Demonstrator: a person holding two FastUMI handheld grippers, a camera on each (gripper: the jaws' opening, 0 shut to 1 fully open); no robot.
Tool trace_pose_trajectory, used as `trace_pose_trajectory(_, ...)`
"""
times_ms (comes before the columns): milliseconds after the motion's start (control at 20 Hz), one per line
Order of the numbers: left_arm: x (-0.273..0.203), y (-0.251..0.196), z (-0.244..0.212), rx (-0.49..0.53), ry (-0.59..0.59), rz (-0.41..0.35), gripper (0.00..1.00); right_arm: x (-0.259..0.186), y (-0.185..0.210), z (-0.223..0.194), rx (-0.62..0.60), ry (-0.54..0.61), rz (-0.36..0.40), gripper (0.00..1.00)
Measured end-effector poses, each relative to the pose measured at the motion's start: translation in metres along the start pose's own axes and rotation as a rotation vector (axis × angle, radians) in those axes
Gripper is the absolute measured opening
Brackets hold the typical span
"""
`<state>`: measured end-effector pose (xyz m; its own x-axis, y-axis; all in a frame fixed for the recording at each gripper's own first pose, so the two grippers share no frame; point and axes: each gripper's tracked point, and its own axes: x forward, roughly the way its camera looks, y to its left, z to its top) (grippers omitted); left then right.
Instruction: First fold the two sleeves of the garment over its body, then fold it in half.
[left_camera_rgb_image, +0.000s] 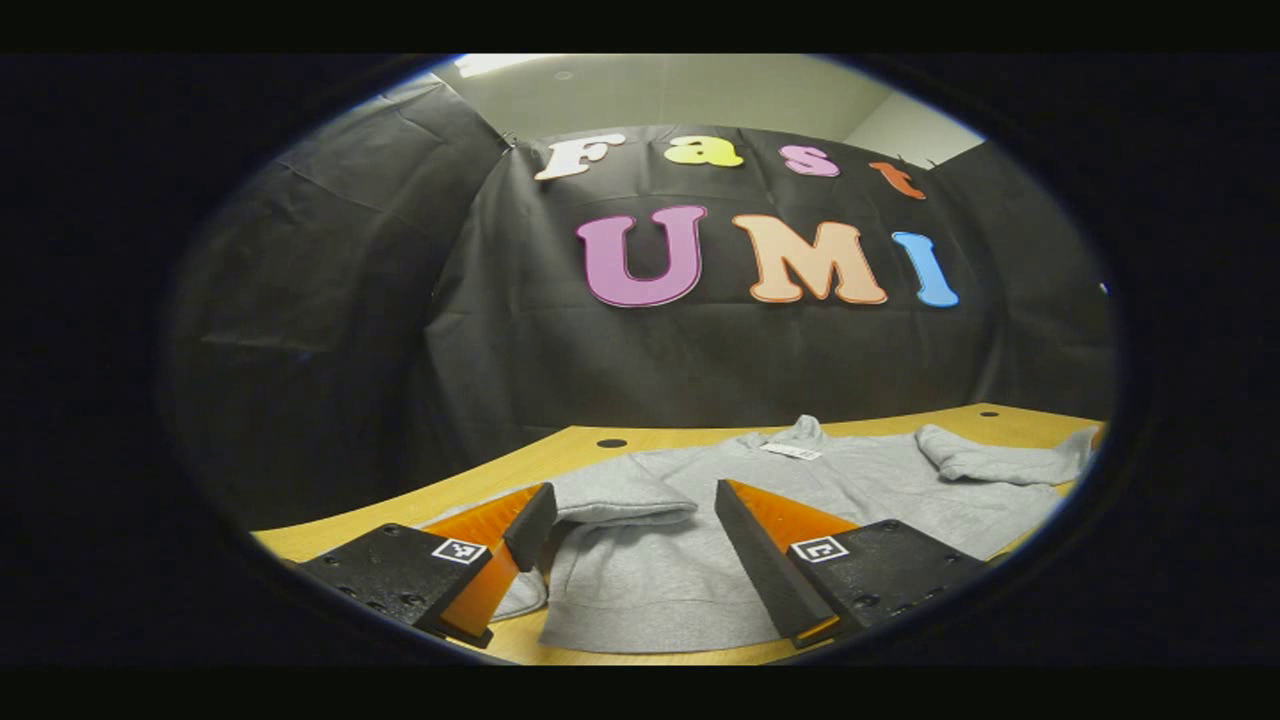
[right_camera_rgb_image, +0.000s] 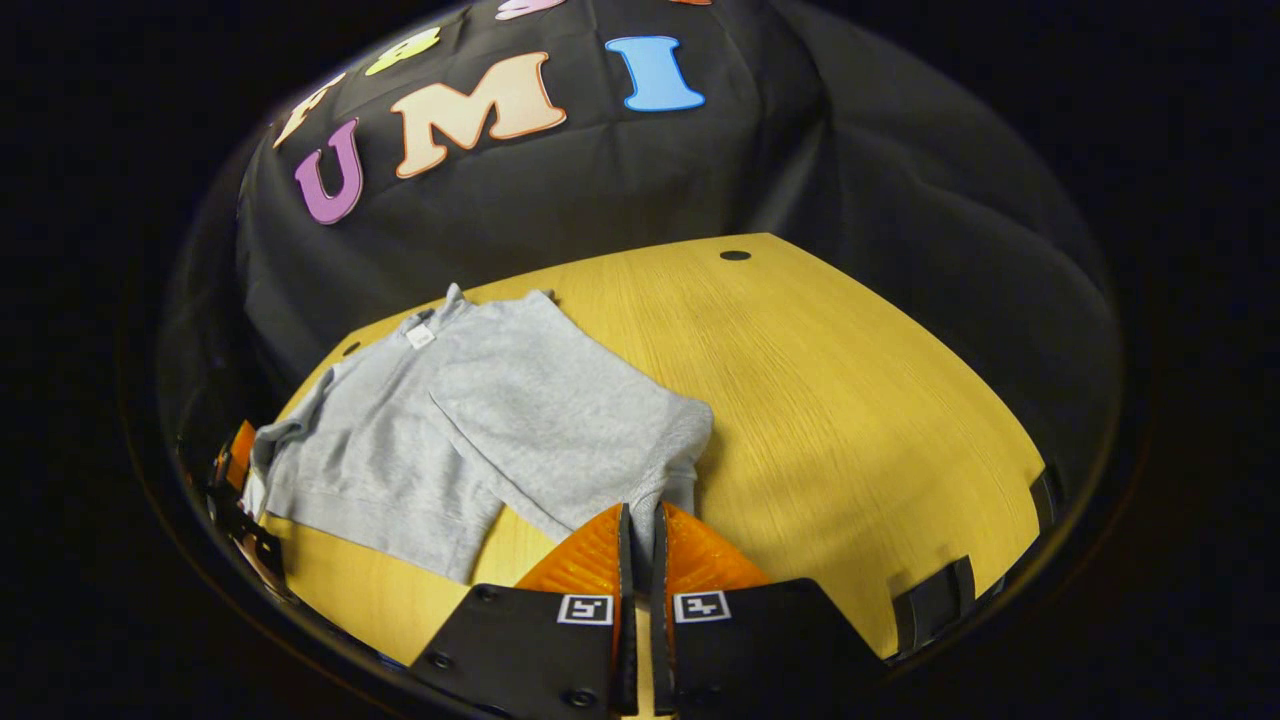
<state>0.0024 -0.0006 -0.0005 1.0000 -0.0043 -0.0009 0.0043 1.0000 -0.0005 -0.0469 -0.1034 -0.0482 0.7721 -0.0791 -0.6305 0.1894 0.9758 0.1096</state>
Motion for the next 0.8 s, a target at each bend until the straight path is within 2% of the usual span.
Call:
trace_pose_trajectory(250, -0.001, 0.000, 0.001, 0.000, 0.000, -0.003, 0.95, 0.019, 0.059, 0.049, -0.040, -0.042, 0.072, 0.08)
trace_pose_trajectory(500, -0.001, -0.001, 0.000, 0.000, 0.000, -0.006, 0.94, 0.040, 0.147, 0.097, -0.123, -0.086, 0.189, 0.08)
trace_pose_trajectory(800, -0.002, -0.001, 0.000, -0.001, 0.000, -0.007, 0.94, 0.065, 0.252, 0.127, -0.196, -0.117, 0.306, 0.07)
